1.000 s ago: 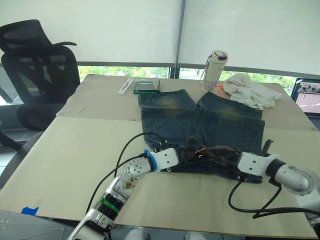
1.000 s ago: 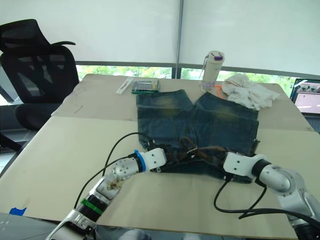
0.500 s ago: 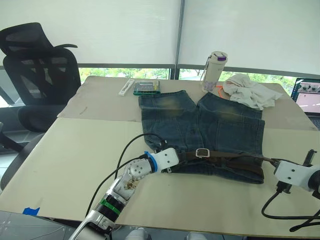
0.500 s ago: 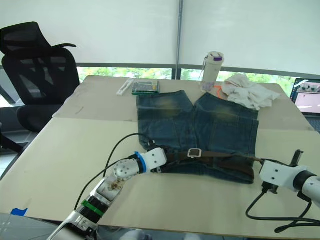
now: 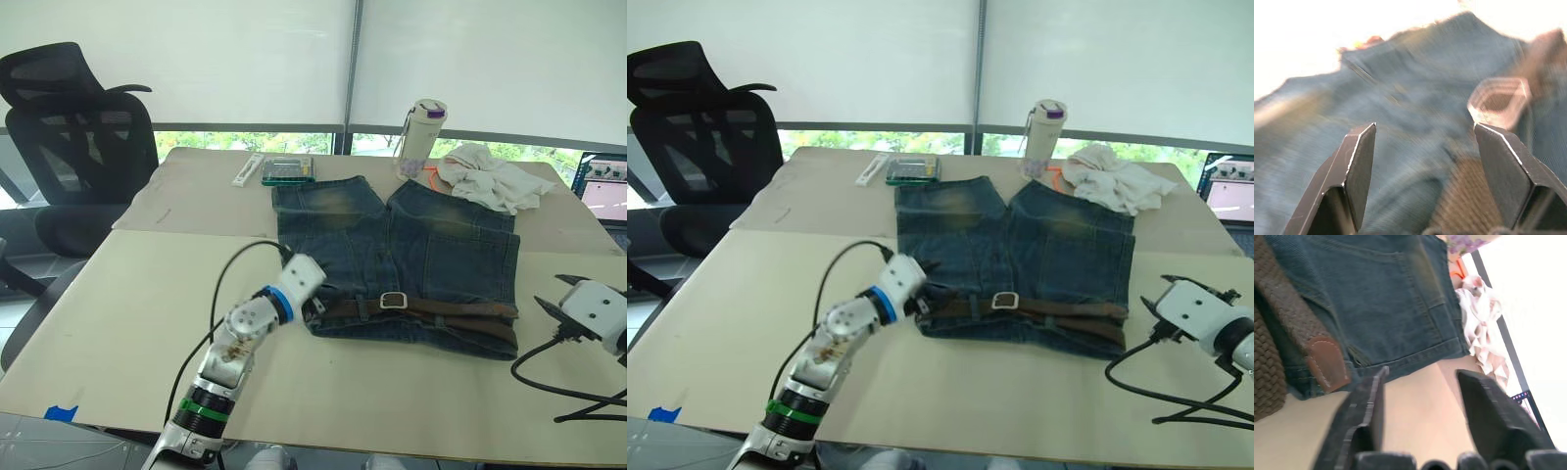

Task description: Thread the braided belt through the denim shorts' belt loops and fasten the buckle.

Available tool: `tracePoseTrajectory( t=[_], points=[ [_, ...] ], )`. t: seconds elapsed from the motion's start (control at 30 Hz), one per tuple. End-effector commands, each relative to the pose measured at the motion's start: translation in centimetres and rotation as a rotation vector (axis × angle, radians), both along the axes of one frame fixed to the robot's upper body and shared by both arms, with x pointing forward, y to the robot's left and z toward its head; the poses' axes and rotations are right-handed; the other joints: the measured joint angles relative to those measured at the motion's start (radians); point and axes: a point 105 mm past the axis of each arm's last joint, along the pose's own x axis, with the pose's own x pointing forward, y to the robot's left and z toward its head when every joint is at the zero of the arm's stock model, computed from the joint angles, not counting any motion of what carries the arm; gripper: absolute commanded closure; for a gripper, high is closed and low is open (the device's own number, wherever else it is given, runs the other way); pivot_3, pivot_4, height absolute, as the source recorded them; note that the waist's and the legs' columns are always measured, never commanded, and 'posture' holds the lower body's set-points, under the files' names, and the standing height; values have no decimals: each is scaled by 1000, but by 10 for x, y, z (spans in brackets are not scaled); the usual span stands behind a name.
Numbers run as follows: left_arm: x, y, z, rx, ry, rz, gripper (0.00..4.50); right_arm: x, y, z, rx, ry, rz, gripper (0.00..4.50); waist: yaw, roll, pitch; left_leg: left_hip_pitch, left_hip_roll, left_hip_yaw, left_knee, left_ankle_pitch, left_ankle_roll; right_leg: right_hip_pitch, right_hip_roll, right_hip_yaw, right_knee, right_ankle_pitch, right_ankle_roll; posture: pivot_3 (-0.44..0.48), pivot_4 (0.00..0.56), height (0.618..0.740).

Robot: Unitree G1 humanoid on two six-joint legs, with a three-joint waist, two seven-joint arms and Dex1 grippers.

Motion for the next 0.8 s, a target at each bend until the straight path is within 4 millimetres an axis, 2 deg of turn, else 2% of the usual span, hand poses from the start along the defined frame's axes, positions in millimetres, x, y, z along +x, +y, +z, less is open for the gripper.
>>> tracePoseTrajectory(
  t=[0.03,0.07,0.2,0.37,0.5,0.6,0.8],
  points=[
    [-1,44,17,-33,39,78,1138,-11,6,17,208,-37,22,380,-2,0,0,0,0,0,-1,0,0,0,0,0,0,0,0,0,150,740],
    [-6,54,13,2,60,66,1138,-14,11,14,281,-4,42,30,-5,0,0,0,1,0,-1,0,0,0,1,0,0,0,0,0,150,740],
    [-33,76,-15,151,135,20,1138,-25,33,-9,564,168,137,30,-14,1,0,2,1,0,-4,0,0,0,0,1,0,-1,-1,0,150,740],
    [-59,80,-42,201,231,-37,1138,-37,39,-35,649,339,221,30,3,0,1,2,0,0,-3,0,0,1,-3,1,-1,-1,-1,0,150,740],
    [-76,78,-58,216,299,-83,1138,-37,29,-52,685,390,199,30,1,0,1,2,1,0,-4,0,0,-1,-7,0,-2,-1,-2,0,150,740],
    [-81,77,-59,196,310,-100,1138,-35,23,-54,673,378,188,30,-1,1,1,2,0,0,-5,0,0,-1,-9,0,-2,-1,-2,0,150,740],
    [-78,82,-59,167,321,-48,1138,-35,22,-54,676,365,199,30,0,1,1,2,1,0,-5,0,0,-1,-10,-1,-1,-1,-3,0,150,740]
  ],
)
